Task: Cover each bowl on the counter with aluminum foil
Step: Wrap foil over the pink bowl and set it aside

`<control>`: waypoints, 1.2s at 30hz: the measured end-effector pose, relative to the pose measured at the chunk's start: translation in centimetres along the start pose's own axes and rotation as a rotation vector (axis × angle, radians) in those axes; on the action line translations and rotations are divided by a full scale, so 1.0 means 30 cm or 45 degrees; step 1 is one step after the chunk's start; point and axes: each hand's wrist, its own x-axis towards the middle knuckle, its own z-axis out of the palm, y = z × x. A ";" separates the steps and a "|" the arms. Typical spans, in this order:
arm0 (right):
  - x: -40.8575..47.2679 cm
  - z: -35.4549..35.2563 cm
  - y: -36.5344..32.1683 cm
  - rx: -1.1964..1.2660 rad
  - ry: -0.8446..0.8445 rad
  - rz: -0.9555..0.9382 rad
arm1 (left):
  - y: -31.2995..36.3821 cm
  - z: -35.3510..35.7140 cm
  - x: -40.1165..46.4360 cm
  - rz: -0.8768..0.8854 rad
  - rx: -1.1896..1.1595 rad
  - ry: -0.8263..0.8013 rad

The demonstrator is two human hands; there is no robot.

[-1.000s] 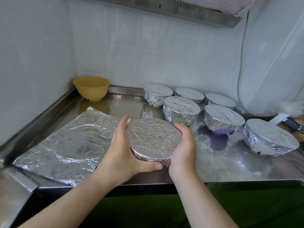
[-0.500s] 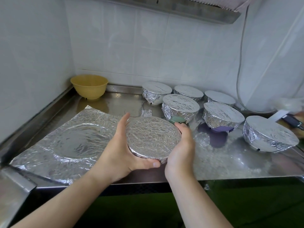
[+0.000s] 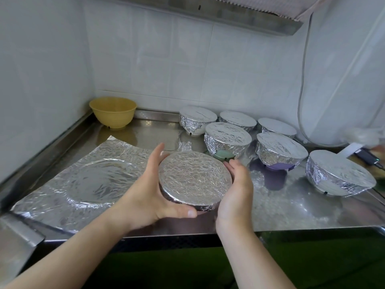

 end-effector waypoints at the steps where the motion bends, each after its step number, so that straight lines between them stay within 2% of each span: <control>1: -0.013 0.009 0.001 -0.012 0.012 -0.032 | -0.001 0.011 -0.003 -0.003 0.001 0.017; 7: -0.007 0.041 0.009 -0.025 0.087 -0.057 | 0.004 0.056 -0.016 -0.014 0.021 0.159; 14: 0.016 0.026 0.005 -0.027 0.035 0.019 | -0.001 0.032 0.003 -0.001 -0.004 0.075; 19: 0.015 0.024 -0.007 -0.024 0.025 0.062 | -0.008 0.032 0.003 -0.005 0.013 0.094; 24: -0.014 0.012 -0.006 -0.043 0.000 0.042 | -0.009 -0.006 0.006 -0.013 0.053 -0.037; 31: -0.050 0.030 -0.002 0.024 0.118 0.007 | 0.003 0.029 -0.010 -0.030 0.058 0.073; 36: -0.028 0.025 -0.014 0.028 0.093 0.018 | 0.009 0.033 -0.011 -0.037 0.064 0.060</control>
